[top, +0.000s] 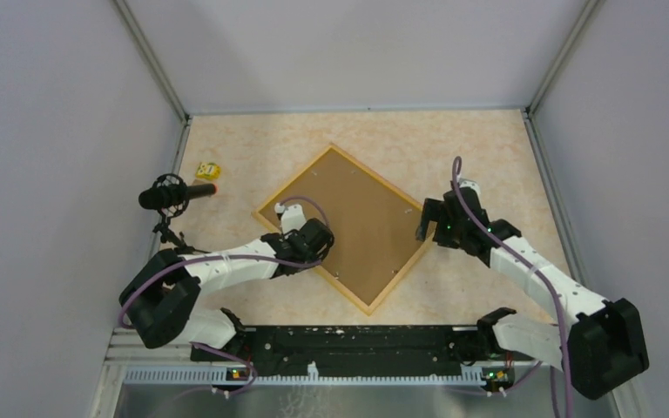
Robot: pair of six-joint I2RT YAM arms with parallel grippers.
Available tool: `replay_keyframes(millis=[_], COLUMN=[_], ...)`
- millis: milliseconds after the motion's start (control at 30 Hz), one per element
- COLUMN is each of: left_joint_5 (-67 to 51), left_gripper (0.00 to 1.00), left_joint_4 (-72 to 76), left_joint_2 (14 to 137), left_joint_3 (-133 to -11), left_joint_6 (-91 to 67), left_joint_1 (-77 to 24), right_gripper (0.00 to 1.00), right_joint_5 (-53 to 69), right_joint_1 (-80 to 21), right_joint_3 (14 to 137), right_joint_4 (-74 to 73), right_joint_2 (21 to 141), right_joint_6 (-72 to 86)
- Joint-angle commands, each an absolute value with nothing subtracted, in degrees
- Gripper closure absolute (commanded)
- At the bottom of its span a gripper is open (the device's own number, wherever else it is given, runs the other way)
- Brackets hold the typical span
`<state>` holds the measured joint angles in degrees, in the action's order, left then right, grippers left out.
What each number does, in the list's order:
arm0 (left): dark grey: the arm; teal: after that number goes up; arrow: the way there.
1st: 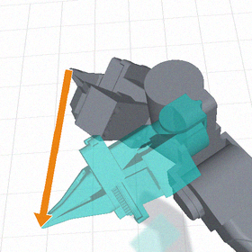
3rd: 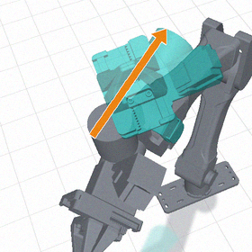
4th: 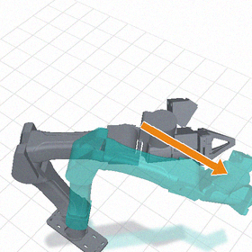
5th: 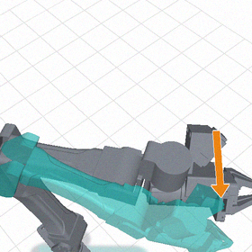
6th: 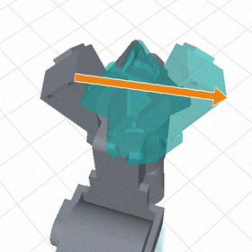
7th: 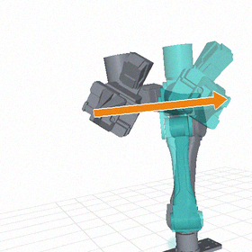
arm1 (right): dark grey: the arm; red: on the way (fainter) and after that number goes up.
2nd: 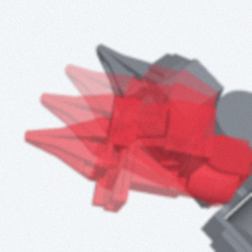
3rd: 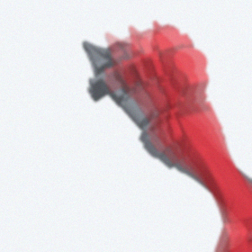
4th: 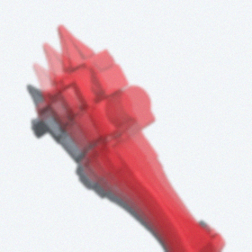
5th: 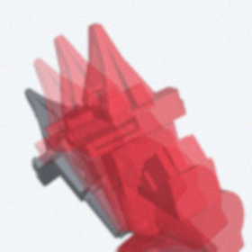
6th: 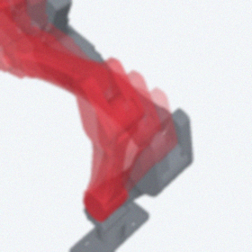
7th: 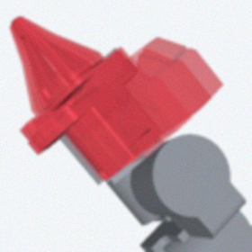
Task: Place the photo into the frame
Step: Adjust the photo frame at the center of the board, then install the photo frame at the center of the board.
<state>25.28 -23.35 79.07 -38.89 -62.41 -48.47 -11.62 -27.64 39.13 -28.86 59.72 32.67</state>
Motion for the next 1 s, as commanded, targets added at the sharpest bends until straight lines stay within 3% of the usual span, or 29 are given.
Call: replay_keyframes(millis=[0,233,333,700,967], left_joint_5=[30.9,34.6,33.7,25.9,26.1], left_gripper=[1.0,1.0,1.0,1.0,1.0], left_joint_4=[-26.3,-21.3,-20.5,-14.3,-15.5], left_joint_2=[80.1,79.7,80.6,79.0,82.7], left_joint_3=[-39.8,-39.2,-38.8,-35.0,-37.0], left_joint_6=[-43.7,-38.6,-38.7,-35.3,-35.3], left_joint_1=[-48.7,-48.2,-47.3,-41.2,-41.2], right_gripper=[0.01,0.02,0.09,0.26,0.29], right_joint_5=[0.6,2.9,6.0,1.9,1.1], right_joint_1=[-18.2,-15.2,-15.1,-15.2,-16.2], right_joint_3=[41.7,49.1,50.3,46.0,46.9], right_joint_4=[-24.4,-24.4,-23.6,-15.2,-14.1], right_joint_2=[65.0,77.1,82.3,86.6,90.7], right_joint_6=[29.5,22.5,20.5,17.2,17.4])
